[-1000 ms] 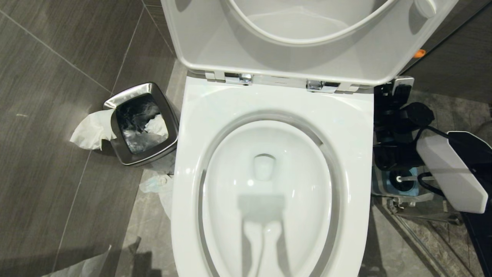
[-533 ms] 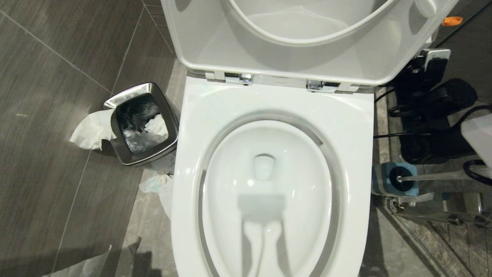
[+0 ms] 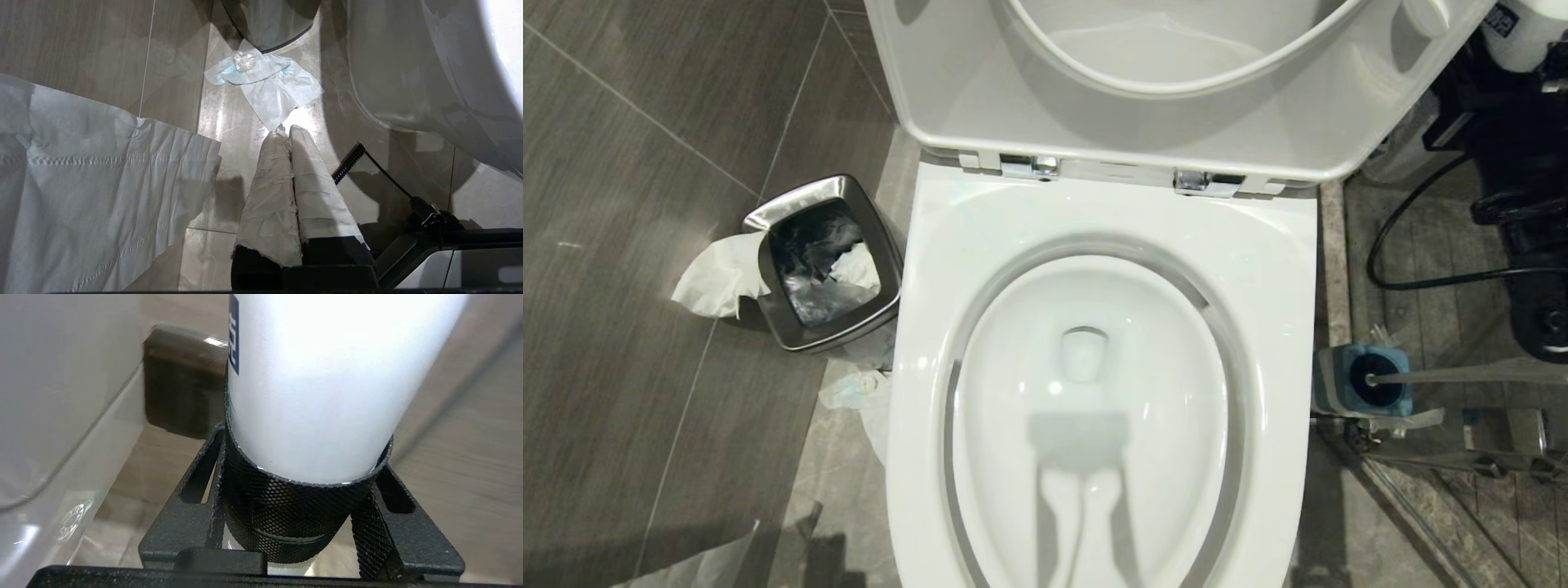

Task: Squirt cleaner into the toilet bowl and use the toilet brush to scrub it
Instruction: Pour in the cleaning agent

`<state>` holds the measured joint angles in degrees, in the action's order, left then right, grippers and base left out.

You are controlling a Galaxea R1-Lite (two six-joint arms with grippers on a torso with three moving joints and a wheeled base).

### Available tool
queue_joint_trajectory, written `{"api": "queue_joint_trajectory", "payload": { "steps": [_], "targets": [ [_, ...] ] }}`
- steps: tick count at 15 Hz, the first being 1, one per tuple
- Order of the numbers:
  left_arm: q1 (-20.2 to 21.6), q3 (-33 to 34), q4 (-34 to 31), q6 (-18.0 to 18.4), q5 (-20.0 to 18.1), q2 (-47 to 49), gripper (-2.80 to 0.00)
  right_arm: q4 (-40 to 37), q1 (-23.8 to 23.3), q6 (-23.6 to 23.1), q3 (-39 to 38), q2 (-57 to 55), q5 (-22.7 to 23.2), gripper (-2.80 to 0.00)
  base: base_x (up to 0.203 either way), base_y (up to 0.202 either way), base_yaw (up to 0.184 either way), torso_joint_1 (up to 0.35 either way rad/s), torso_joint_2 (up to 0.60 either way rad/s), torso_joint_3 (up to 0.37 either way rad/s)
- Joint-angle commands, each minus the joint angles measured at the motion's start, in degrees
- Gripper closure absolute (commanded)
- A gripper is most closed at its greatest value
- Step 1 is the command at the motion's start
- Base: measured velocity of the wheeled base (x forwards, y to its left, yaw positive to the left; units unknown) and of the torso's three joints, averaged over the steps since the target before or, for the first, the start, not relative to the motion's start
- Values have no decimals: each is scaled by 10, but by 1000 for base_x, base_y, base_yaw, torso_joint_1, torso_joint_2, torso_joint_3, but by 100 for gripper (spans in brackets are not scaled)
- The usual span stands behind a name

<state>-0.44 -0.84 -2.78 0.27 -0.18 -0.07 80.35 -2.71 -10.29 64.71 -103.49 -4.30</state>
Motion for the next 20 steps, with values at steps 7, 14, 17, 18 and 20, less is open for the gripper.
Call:
{"api": "queue_joint_trajectory", "payload": {
  "steps": [7,14,17,18,20],
  "targets": [
    [0,0,0,0,0,1,0,-158,-4,1,-134,263,-43,0,0,0,0,0,0,0],
    [0,0,0,0,0,1,0,-456,4,17,-156,464,-39,0,0,0,0,0,0,0],
    [0,0,0,0,0,1,0,-572,5,19,-144,528,-7,0,0,0,0,0,0,0],
    [0,0,0,0,0,1,0,-603,5,19,-132,543,17,0,0,0,0,0,0,0],
    [0,0,0,0,0,1,0,-644,5,15,-111,559,57,0,0,0,0,0,0,0]
  ]
}}
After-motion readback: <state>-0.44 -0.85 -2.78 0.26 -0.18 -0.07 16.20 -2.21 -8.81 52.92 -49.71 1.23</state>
